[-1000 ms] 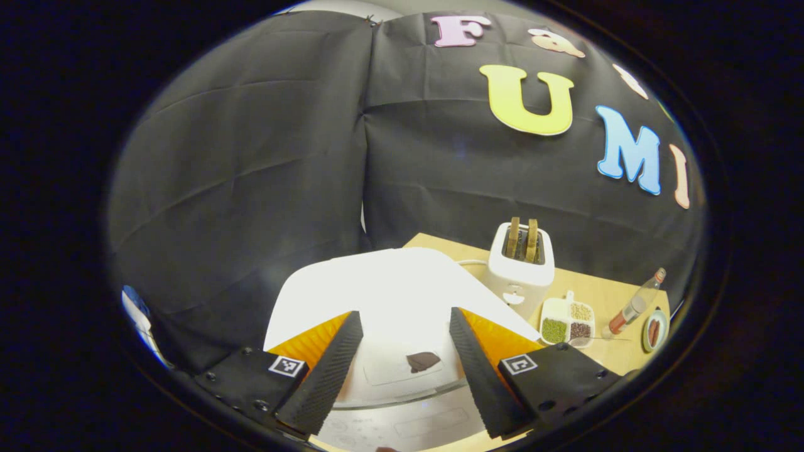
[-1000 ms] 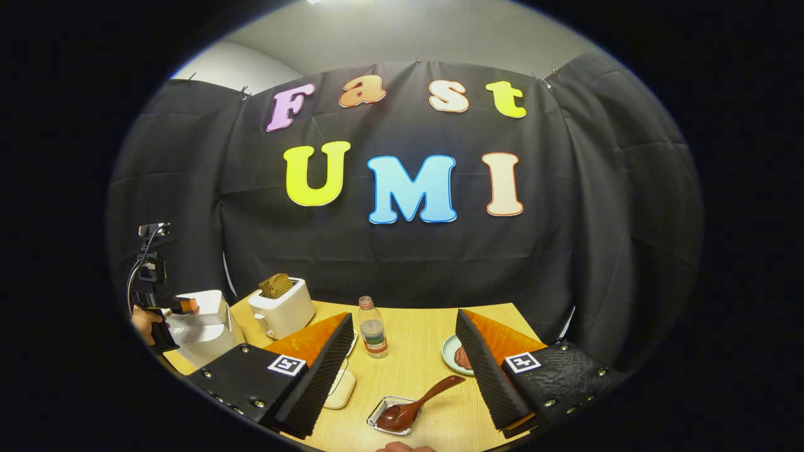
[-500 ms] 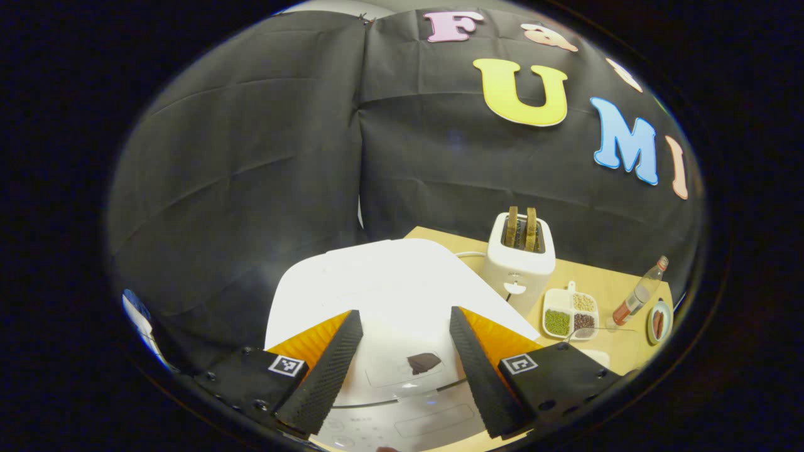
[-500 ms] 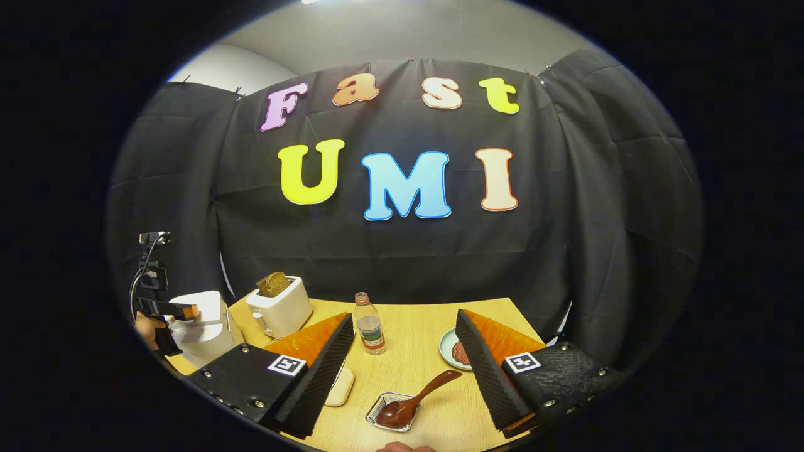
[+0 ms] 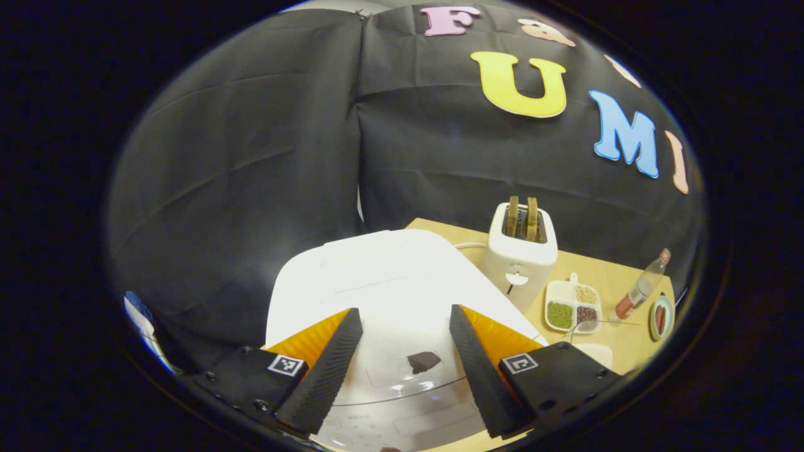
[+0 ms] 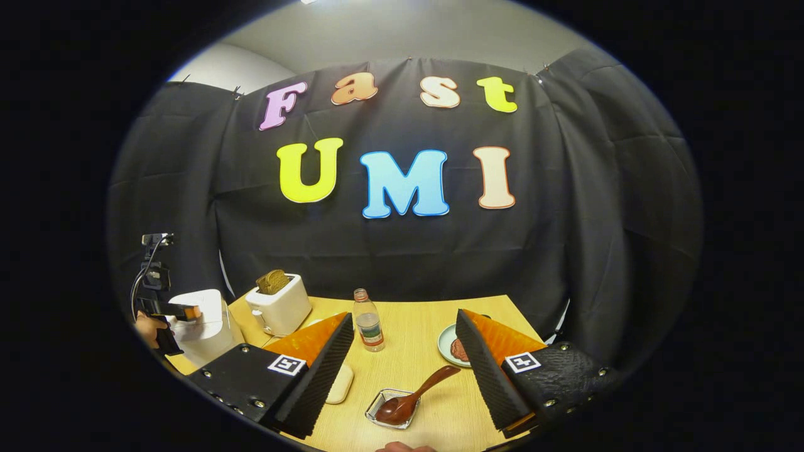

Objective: Close the left gripper, press the button to open the rice cooker; take a wooden spoon from the chopstick holder with the right hand, scoop a spoonful of rice and pour it into the rice cooker, then put the wooden spoon back into the chopstick holder.

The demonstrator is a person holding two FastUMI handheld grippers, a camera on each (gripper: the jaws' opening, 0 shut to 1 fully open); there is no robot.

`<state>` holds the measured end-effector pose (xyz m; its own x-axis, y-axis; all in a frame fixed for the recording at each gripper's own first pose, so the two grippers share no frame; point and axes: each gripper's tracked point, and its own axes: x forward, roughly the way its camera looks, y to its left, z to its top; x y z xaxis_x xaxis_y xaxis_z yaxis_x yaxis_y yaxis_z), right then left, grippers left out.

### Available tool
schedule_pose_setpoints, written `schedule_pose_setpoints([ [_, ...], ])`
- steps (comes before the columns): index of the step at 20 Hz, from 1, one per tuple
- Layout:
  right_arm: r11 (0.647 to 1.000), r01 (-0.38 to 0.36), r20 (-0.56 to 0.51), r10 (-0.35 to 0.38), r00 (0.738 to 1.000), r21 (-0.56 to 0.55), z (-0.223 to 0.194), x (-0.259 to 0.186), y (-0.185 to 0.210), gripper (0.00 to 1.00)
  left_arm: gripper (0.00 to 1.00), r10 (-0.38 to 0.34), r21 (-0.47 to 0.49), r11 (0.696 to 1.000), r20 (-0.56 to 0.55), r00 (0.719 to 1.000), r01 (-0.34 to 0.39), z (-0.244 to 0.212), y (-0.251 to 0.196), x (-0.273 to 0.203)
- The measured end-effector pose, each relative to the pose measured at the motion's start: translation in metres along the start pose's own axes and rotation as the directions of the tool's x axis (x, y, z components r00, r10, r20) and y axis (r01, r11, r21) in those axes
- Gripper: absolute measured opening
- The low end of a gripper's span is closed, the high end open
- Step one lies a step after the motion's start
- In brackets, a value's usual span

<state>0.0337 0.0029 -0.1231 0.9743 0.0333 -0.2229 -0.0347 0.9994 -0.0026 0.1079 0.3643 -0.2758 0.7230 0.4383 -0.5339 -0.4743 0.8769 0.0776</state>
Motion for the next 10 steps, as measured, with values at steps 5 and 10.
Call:
schedule_pose_setpoints([
  [5,1.000,0.005,0.041,-0.005,0.999,-0.003,0.015,-0.006,-0.002,0.99,0.99,-0.030,0.013,1.000,0.097,0.995,0.029,0.024,-0.005,-0.016],
  [10,1.000,-0.010,0.060,0.010,0.998,0.009,0.022,-0.006,0.000,0.99,0.97,-0.095,0.024,0.995,0.150,0.984,0.093,0.069,-0.018,-0.028],
])
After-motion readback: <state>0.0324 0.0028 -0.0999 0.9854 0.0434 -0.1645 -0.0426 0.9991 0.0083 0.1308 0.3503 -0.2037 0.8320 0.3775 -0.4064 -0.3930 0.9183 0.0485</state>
